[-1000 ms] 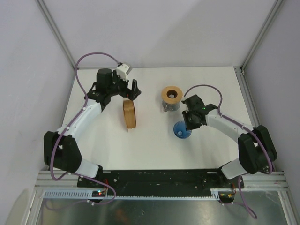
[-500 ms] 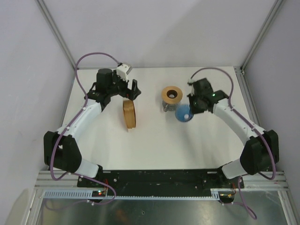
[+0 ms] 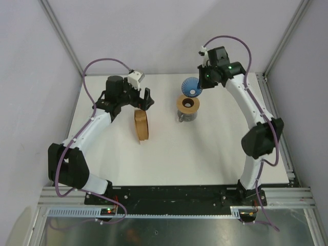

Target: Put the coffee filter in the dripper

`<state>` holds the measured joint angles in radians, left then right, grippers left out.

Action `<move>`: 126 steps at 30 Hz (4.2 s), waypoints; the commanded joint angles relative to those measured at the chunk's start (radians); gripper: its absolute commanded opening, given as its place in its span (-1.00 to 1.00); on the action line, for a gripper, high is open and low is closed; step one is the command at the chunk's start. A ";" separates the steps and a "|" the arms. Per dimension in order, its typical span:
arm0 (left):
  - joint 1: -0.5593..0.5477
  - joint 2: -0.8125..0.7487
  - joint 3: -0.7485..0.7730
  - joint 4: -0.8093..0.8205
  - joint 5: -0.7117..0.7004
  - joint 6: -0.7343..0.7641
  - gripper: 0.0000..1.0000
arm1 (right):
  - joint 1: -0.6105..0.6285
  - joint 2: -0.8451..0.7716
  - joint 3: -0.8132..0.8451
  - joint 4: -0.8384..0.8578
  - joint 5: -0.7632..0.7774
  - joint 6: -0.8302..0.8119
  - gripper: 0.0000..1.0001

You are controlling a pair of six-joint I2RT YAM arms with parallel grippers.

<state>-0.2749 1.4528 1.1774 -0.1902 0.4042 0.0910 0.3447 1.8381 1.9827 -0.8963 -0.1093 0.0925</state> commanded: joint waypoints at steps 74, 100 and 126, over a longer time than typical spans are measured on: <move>-0.260 0.596 0.592 -0.215 -0.033 -0.155 -0.57 | -0.048 0.295 -0.099 -0.093 -0.190 -0.002 -1.00; -0.225 0.644 0.609 -0.380 0.016 -0.157 -1.00 | -0.008 0.301 -0.116 -0.110 -0.217 -0.010 -1.00; -0.227 0.578 0.632 -0.383 0.063 -0.170 -1.00 | 0.006 0.235 -0.067 -0.138 -0.195 -0.013 -1.00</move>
<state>-0.5045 2.0583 1.8278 -0.5060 0.4538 -0.1162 0.3393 2.0697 1.9526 -0.9176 -0.3264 0.1337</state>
